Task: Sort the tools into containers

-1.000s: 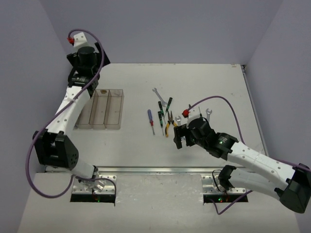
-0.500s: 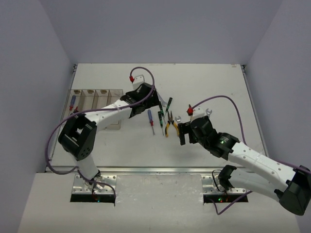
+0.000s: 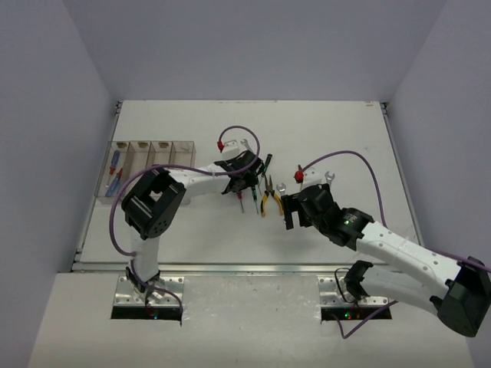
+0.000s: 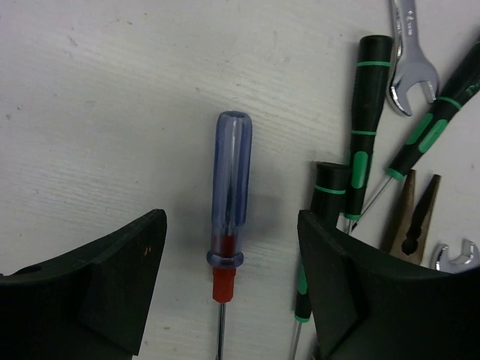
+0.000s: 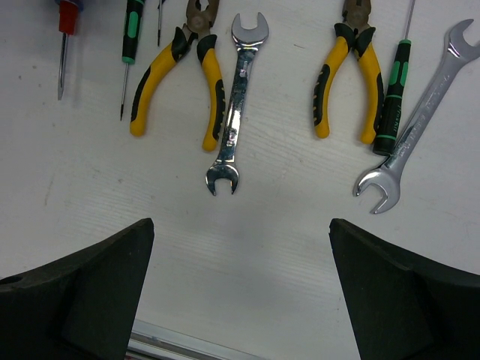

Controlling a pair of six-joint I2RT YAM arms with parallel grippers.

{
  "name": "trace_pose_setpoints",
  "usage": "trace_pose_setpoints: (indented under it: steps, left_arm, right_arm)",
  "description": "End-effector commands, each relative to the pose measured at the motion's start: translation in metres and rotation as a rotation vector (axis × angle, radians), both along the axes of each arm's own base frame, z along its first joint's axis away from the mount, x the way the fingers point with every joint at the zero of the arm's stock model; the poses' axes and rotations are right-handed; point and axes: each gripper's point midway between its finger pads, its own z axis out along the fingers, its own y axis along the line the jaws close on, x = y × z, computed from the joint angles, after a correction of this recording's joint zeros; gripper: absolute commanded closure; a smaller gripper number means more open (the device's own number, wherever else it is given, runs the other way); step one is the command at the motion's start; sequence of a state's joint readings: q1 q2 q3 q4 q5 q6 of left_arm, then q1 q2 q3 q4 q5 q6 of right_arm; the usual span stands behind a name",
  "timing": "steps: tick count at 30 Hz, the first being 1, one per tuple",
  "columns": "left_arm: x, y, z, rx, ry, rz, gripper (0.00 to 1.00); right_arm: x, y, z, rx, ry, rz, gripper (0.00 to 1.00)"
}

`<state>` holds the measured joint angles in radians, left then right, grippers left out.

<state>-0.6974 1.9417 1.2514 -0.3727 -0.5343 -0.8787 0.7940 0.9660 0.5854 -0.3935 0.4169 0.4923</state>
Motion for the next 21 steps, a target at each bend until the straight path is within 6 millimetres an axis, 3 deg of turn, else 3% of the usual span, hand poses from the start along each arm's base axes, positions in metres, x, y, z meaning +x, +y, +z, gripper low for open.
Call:
trace_pose_setpoints:
  steps: [1,4,8,11,14,17,19,21]
  left_arm:
    - [0.011,0.002,0.003,0.015,-0.038,0.051,0.34]
    - [0.011,0.002,-0.006,0.035,-0.022,0.04,0.44]
    - [0.016,-0.008,-0.011,0.074,0.01,-0.059,0.86]
    - [0.02,-0.01,0.001,0.091,-0.005,-0.114,1.0]
    - [0.032,-0.007,0.045,0.15,-0.091,-0.204,1.0]
    - [0.061,0.021,0.115,0.252,-0.232,-0.231,1.0]
    - [0.083,0.06,0.164,0.393,-0.321,-0.217,1.0]
    - [0.097,0.103,0.199,0.555,-0.359,-0.162,1.0]
  right_arm:
    - [0.009,0.0,0.007,-0.004,-0.032,-0.023,0.01]
    - [0.009,0.0,0.006,-0.01,-0.029,-0.024,0.01]
    - [0.009,-0.002,0.007,-0.011,-0.035,-0.029,0.01]
    - [0.009,-0.002,0.006,-0.012,-0.032,-0.028,0.01]
    - [0.009,-0.002,0.005,-0.017,-0.028,-0.026,0.01]
    - [0.008,-0.002,0.005,-0.02,-0.024,-0.019,0.01]
    - [0.008,-0.002,0.007,-0.015,-0.03,-0.019,0.01]
    - [0.008,-0.003,0.008,-0.01,-0.032,-0.022,0.01]
